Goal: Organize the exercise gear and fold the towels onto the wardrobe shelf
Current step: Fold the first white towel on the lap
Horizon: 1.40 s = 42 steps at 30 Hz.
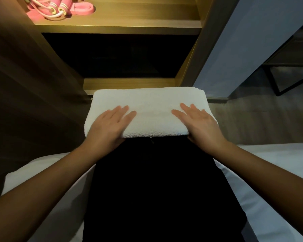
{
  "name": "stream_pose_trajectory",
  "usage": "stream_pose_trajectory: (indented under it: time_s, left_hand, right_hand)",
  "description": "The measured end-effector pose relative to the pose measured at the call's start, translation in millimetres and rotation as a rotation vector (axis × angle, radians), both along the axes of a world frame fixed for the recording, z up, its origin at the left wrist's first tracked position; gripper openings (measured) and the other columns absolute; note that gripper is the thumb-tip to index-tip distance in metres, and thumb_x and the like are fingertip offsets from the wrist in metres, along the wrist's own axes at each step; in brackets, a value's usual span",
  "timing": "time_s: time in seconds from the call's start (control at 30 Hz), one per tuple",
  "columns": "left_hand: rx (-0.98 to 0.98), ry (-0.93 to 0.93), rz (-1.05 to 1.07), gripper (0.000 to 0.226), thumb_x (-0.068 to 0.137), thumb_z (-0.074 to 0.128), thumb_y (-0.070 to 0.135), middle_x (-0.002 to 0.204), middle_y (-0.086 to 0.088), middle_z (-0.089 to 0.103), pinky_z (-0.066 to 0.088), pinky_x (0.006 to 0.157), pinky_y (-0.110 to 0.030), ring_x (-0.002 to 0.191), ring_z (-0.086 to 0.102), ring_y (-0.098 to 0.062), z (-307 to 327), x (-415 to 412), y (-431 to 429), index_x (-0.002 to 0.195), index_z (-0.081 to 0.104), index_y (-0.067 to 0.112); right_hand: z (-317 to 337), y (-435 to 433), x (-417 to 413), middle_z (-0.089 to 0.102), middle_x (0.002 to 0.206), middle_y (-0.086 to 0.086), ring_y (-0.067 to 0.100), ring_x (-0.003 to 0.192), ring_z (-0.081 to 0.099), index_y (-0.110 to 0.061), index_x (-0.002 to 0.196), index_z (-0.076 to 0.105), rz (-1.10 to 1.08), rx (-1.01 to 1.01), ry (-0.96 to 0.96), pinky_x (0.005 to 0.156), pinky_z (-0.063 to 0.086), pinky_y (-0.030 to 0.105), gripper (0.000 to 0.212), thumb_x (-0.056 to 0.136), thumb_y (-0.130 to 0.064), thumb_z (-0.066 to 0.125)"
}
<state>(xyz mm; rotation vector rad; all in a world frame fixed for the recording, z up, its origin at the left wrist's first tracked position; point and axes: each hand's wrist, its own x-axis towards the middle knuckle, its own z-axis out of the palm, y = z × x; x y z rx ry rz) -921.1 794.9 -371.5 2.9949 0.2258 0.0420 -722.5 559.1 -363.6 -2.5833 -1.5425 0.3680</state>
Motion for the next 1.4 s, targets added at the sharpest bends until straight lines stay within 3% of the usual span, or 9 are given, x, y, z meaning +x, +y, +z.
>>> stream_pose_trajectory:
  time_s: [0.17,0.37,0.5,0.57,0.67,0.8,0.93,1.07,1.4]
  left_hand:
    - [0.027,-0.076,0.089,0.078,0.069,0.086,0.031,0.136,-0.013,0.057,0.056,0.081,-0.044,0.119,0.06,-0.032,-6,-18,13,0.137,0.052,0.011]
    - [-0.031,-0.133,0.071,0.071,0.084,0.066,0.052,0.141,-0.012,0.054,0.053,0.088,-0.047,0.126,0.054,-0.031,-7,-19,15,0.141,0.049,0.013]
    - [-0.019,-0.118,0.059,0.071,0.079,0.077,0.034,0.142,-0.012,0.053,0.053,0.089,-0.047,0.128,0.053,-0.031,-8,-20,14,0.141,0.049,0.013]
    - [-0.029,-0.121,0.078,0.07,0.079,0.077,0.033,0.143,-0.01,0.052,0.053,0.089,-0.046,0.129,0.053,-0.03,-7,-23,17,0.141,0.05,0.014]
    - [-0.033,-0.131,0.081,0.069,0.084,0.06,0.051,0.144,-0.008,0.051,0.052,0.09,-0.044,0.13,0.051,-0.028,-6,-27,17,0.142,0.049,0.016]
    - [-0.037,-0.139,0.062,0.071,0.082,0.064,0.053,0.144,-0.008,0.051,0.052,0.09,-0.045,0.13,0.051,-0.028,-9,-26,19,0.142,0.049,0.016]
    - [-0.034,-0.15,0.057,0.073,0.08,0.072,0.051,0.143,-0.007,0.052,0.052,0.092,-0.044,0.13,0.051,-0.027,-11,-26,17,0.141,0.05,0.015]
    - [-0.042,-0.158,0.069,0.075,0.082,0.065,0.059,0.141,-0.006,0.054,0.052,0.091,-0.043,0.129,0.052,-0.026,-10,-29,22,0.141,0.05,0.015]
    - [-0.06,-0.052,0.102,0.089,0.066,0.088,0.033,0.142,-0.01,0.053,0.05,0.092,-0.047,0.127,0.054,-0.031,2,-23,29,0.141,0.047,0.011]
  right_hand:
    - [7,-7,4,0.051,0.142,0.016,0.038,0.123,0.054,-0.019,0.138,0.049,-0.004,0.087,0.007,0.095,0.048,0.05,0.055,0.087,-0.021,0.07]
    - [7,20,-19,0.01,0.162,0.008,0.039,0.146,0.012,-0.034,0.153,0.005,0.042,-0.124,-0.077,0.115,0.015,0.058,0.099,0.08,-0.041,0.072]
    - [6,77,-54,0.014,0.16,0.011,0.041,0.144,0.017,-0.029,0.152,0.005,0.098,-0.137,-0.149,0.112,0.023,0.055,0.093,0.085,-0.031,0.069]
    - [4,92,-58,0.043,0.14,0.008,0.035,0.127,0.044,-0.024,0.144,0.028,0.092,-0.067,-0.208,0.085,0.041,0.04,0.067,0.086,-0.015,0.061]
    - [4,94,-56,0.057,0.113,-0.002,0.026,0.104,0.058,-0.024,0.13,0.045,0.115,-0.009,-0.215,0.06,0.036,0.03,0.05,0.083,-0.011,0.058]
    - [1,71,-45,0.044,0.145,0.005,0.03,0.13,0.044,-0.024,0.144,0.033,0.112,-0.035,-0.204,0.1,0.04,0.043,0.066,0.085,-0.019,0.064]
    - [-1,62,-36,0.06,0.11,0.004,0.028,0.101,0.058,-0.017,0.123,0.053,0.093,0.001,-0.248,0.067,0.033,0.032,0.045,0.08,-0.01,0.062]
    - [3,43,-24,0.05,0.139,0.009,0.032,0.125,0.048,-0.016,0.139,0.043,0.093,0.012,-0.17,0.095,0.041,0.043,0.052,0.09,-0.023,0.059]
    - [4,-8,10,0.059,0.132,0.015,0.036,0.113,0.061,-0.008,0.133,0.052,-0.076,0.111,-0.104,0.091,0.051,0.045,0.057,0.082,-0.018,0.076]
